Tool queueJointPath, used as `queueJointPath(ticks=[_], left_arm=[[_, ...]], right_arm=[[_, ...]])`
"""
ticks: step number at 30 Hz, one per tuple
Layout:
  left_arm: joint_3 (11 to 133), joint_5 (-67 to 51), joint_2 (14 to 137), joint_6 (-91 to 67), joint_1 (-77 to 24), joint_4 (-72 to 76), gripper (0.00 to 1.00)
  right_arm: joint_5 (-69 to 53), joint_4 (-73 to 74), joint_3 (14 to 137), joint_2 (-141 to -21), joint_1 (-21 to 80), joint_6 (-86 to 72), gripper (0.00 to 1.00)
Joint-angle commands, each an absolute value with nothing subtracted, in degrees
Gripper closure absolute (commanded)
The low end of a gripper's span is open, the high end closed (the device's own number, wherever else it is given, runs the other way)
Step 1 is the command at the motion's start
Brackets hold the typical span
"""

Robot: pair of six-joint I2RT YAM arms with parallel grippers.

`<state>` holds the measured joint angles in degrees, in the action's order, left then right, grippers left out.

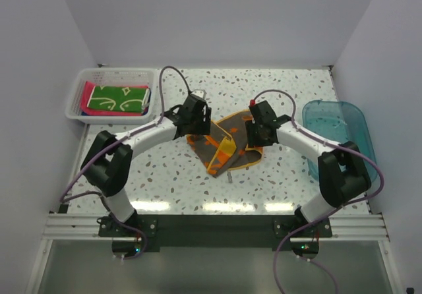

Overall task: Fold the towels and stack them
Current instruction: Flatten out the crumpled towel

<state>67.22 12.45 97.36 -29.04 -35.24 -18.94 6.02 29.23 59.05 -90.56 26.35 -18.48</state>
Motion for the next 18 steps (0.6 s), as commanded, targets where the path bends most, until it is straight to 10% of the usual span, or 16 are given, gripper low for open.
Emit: queueJointPath(ticks=[1, 18], left_arm=[[71.01, 9.58, 100.28, -26.54, -37.61, -16.53, 0.27], [54.15, 15.21, 98.89, -41.3, -39.73, -19.33, 0.41]], right_arm=[[6.94, 29.0, 59.15, -89.12, 27.68, -17.59, 0.53], [8.77, 30.32, 64.86, -99.05, 30.23, -13.98, 0.51]])
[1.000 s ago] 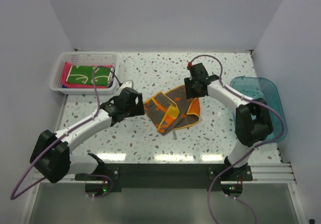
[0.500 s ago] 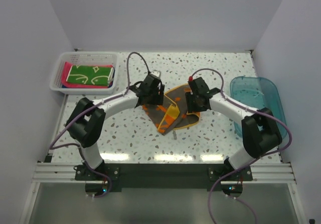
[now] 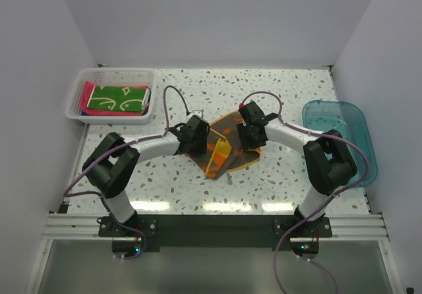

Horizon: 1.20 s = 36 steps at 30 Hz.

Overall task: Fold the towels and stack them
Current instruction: Flatten out the crumpled towel

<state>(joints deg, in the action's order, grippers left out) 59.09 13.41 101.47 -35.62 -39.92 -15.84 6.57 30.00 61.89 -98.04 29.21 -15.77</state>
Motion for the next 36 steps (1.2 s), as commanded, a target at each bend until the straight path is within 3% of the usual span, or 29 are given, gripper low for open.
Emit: queueJointPath(ticks=[1, 15, 20, 24, 27, 36], left_arm=[[51.27, 15.03, 96.96, -42.18, -39.81, -19.6, 0.41], [31.3, 10.99, 76.91, -52.56, -39.81, -22.41, 0.38], [29.18, 10.11, 74.71, -53.52, -39.81, -22.41, 0.38], [29.36, 9.67, 73.04, -54.14, -39.99, -22.85, 0.37], [29.18, 9.49, 71.99, -55.1, -40.69, -23.12, 0.36], [29.18, 10.28, 71.89, -55.63, -41.31, -23.47, 0.35]], right_arm=[[9.66, 30.84, 65.65, -99.57, 30.41, -13.89, 0.51], [20.21, 31.64, 69.61, -106.52, 30.42, -11.6, 0.63], [16.79, 32.34, 72.51, -103.81, 20.49, -14.32, 0.58], [16.09, 33.57, 75.4, -101.17, 18.72, -14.15, 0.54], [11.53, 33.14, 75.5, -98.97, 19.86, -13.19, 0.54], [0.79, 24.79, 68.03, -96.24, 35.94, -14.14, 0.55]])
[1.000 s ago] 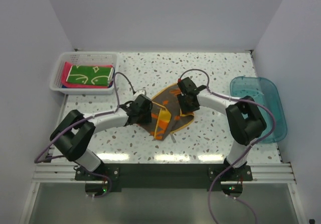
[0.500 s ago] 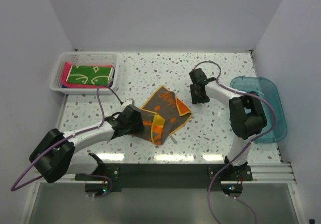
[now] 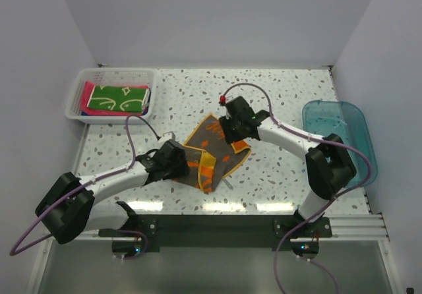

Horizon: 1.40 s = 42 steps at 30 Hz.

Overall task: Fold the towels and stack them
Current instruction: Flatten out the crumpled towel

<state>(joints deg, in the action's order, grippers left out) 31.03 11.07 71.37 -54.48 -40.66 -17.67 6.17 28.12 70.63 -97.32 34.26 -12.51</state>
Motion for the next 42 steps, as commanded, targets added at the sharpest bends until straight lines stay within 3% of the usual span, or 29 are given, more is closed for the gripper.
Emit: queueJointPath(ticks=[1, 9, 13, 22, 34, 42], left_arm=[[29.09, 10.37, 71.89, -55.63, -41.4, -23.55, 0.36], [29.18, 10.99, 71.19, -56.07, -41.92, -24.78, 0.36], [28.74, 11.07, 70.75, -56.42, -42.1, -25.22, 0.35], [27.34, 11.6, 69.08, -57.48, -42.19, -26.37, 0.35], [26.98, 11.52, 66.97, -57.83, -42.27, -27.69, 0.35], [34.18, 12.74, 64.87, -54.33, -42.36, -30.93, 0.15]], right_arm=[[1.4, 23.48, 67.51, -96.76, 37.6, -14.24, 0.55], [18.43, 25.05, 73.03, -105.11, 41.66, -8.88, 0.48], [22.14, 26.63, 76.46, -109.41, 41.66, -7.39, 0.43], [29.97, 28.83, 78.75, -113.91, 39.82, -3.87, 0.42], [30.59, 33.48, 84.02, -108.91, 23.91, -5.8, 0.42], [15.57, 32.09, 76.48, -100.91, 25.22, -11.33, 0.47]])
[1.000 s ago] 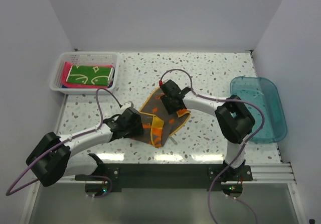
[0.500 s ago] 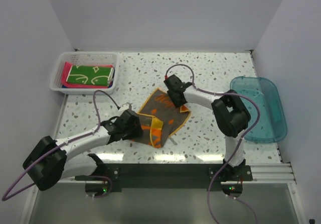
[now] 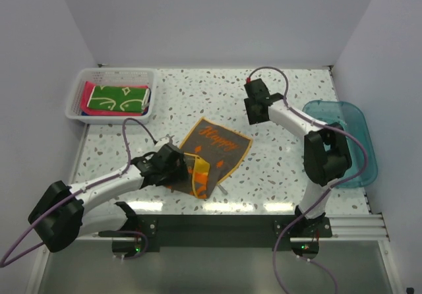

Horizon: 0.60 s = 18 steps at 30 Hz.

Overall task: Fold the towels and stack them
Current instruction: Flatten out the crumpled towel

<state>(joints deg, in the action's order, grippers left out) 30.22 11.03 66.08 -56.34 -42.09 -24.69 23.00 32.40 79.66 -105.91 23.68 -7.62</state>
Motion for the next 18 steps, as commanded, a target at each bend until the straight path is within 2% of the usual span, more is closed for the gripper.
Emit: queueJointPath(ticks=[1, 7, 10, 13, 18], left_arm=[[35.58, 13.7, 64.69, -53.71, -42.28, -31.81, 0.14], [49.64, 18.36, 67.14, -44.76, -42.28, -36.47, 0.1], [54.57, 18.81, 72.06, -37.98, -42.19, -33.41, 0.14], [59.22, 18.28, 80.22, -32.89, -42.19, -30.24, 0.22], [66.35, 19.33, 93.32, -28.31, -41.93, -26.99, 0.35]], right_arm=[[12.25, 31.73, 75.25, -100.03, 25.4, -12.12, 0.48], [4.31, 27.6, 68.3, -96.86, 28.29, -16.08, 0.57], [1.67, 26.46, 67.24, -97.47, 29.97, -17.05, 0.63], [1.05, 25.31, 66.8, -99.05, 31.2, -17.93, 0.75], [1.23, 25.05, 66.71, -100.9, 31.82, -18.19, 0.79]])
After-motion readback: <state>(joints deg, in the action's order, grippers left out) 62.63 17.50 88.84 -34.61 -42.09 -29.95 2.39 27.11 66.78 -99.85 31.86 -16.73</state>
